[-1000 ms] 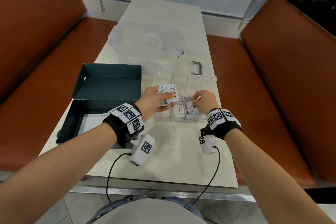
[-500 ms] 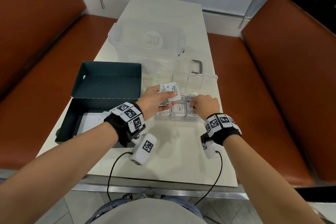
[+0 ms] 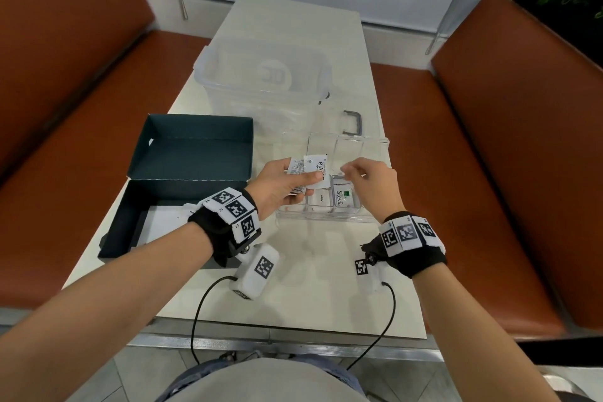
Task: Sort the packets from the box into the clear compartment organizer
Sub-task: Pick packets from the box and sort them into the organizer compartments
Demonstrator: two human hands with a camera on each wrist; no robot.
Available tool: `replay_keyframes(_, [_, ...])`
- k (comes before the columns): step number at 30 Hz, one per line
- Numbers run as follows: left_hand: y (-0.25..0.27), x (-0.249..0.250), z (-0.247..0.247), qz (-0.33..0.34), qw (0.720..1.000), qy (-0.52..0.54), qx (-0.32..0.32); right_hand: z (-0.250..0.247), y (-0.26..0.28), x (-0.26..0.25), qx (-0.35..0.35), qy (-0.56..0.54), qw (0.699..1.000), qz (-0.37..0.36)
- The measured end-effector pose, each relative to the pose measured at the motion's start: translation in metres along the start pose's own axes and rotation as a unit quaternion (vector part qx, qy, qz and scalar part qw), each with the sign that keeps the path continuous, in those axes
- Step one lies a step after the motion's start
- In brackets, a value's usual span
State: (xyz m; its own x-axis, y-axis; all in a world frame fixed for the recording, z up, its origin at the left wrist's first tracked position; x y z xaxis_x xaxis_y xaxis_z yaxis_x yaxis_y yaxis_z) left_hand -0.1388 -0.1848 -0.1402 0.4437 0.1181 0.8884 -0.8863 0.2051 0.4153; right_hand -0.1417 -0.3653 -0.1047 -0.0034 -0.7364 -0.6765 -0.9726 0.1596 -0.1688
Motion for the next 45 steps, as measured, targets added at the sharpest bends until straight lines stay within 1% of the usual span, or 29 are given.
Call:
replay_keyframes(2, [0.0, -0.001, 0.002, 0.007, 1.0, -0.018, -0.001, -0.002, 0.003, -0.01, -0.002, -0.064, 0.998, 0.012])
replay_keyframes(5, [0.001, -0.001, 0.008, 0.02, 0.999, -0.043, -0.004, -0.002, 0.006, -0.018, -0.027, -0.142, 0.989, 0.034])
replay_keyframes(10, [0.002, 0.003, 0.022, 0.047, 0.996, -0.076, -0.012, -0.009, 0.001, -0.011, -0.036, -0.199, 0.977, 0.063])
replay_keyframes(12, [0.001, 0.005, 0.024, 0.051, 0.995, -0.085, 0.002, -0.015, -0.005, -0.002, -0.028, -0.219, 0.971, 0.087])
replay_keyframes(14, [0.0, 0.004, 0.022, 0.041, 0.996, -0.077, 0.022, -0.021, -0.013, 0.013, -0.006, -0.218, 0.968, 0.122])
replay_keyframes(16, [-0.001, 0.002, 0.018, 0.024, 0.997, -0.059, 0.042, -0.024, -0.018, 0.029, 0.003, -0.185, 0.971, 0.151])
replay_keyframes(17, [-0.002, 0.001, 0.016, 0.017, 0.997, -0.052, 0.05, -0.022, -0.018, 0.035, -0.005, -0.156, 0.975, 0.157])
replay_keyframes(20, [0.0, 0.0, 0.014, 0.005, 0.997, -0.039, 0.065, -0.009, -0.018, 0.043, -0.048, -0.047, 0.989, 0.135])
replay_keyframes(21, [0.0, -0.001, 0.013, 0.003, 0.997, -0.037, 0.068, -0.006, -0.018, 0.043, -0.051, -0.023, 0.99, 0.126])
replay_keyframes(25, [0.003, 0.0, 0.016, 0.002, 0.997, -0.035, 0.073, 0.006, -0.019, 0.044, -0.043, -0.001, 0.992, 0.118])
replay_keyframes(32, [0.006, 0.003, 0.02, 0.001, 0.996, -0.035, 0.076, 0.026, -0.015, 0.038, -0.071, 0.073, 0.992, 0.074])
replay_keyframes(36, [0.007, 0.003, 0.021, -0.006, 0.998, -0.014, 0.067, 0.027, -0.011, 0.033, -0.083, 0.123, 0.988, 0.032])
replay_keyframes(40, [0.01, 0.002, 0.023, -0.023, 0.998, 0.035, 0.044, 0.032, -0.004, 0.029, -0.124, 0.205, 0.971, -0.014])
replay_keyframes(42, [0.011, 0.004, 0.024, -0.011, 0.999, 0.023, 0.035, 0.033, -0.002, 0.028, -0.129, 0.225, 0.966, -0.018])
replay_keyframes(45, [0.01, 0.008, 0.023, 0.031, 0.998, -0.033, 0.045, 0.032, -0.001, 0.025, -0.127, 0.234, 0.964, -0.024])
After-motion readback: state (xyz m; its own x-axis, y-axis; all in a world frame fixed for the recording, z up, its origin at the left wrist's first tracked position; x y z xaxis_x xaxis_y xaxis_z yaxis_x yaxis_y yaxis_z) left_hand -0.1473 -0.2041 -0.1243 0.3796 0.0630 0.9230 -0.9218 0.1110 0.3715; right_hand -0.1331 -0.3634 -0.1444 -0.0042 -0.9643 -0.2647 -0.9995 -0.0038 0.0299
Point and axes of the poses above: each hand's wrist, its own y-axis away from the middle knuckle, its own z-axis out of the palm, x = y × z, the point moved 7 cm from there along -y, towards the middle knuckle, and after that the axes turned 4 degrees about x, right-handed, at the moved point
